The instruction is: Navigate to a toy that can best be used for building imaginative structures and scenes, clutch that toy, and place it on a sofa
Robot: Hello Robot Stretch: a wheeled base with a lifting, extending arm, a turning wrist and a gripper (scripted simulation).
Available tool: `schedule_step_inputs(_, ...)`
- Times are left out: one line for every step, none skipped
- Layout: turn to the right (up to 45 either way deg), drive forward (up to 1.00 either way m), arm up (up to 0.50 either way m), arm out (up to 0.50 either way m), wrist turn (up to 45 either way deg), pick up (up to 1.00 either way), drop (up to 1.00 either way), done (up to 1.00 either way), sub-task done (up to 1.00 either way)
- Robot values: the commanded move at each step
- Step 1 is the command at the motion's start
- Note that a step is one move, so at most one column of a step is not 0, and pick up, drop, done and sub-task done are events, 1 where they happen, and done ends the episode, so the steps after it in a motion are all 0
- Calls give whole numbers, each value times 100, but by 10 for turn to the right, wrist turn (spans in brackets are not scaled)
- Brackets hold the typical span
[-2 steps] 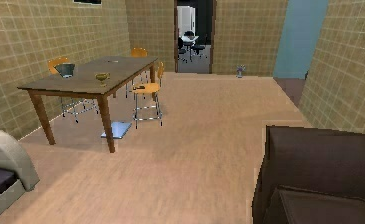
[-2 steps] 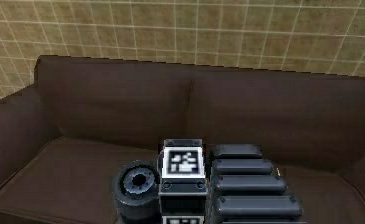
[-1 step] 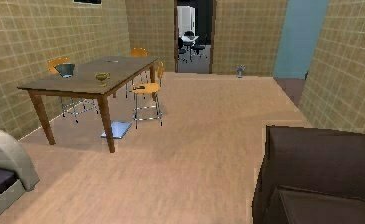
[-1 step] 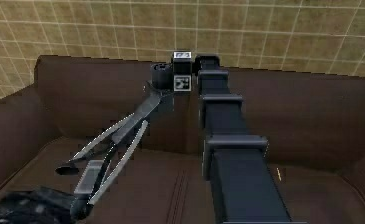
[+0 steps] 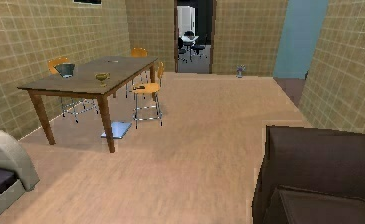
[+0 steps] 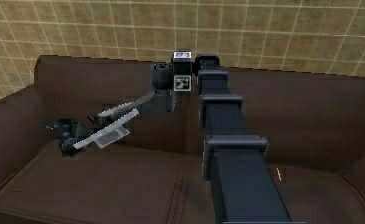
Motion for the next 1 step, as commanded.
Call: schedule_step_inputs(0, 0, 0, 0, 450, 0, 0, 0, 0)
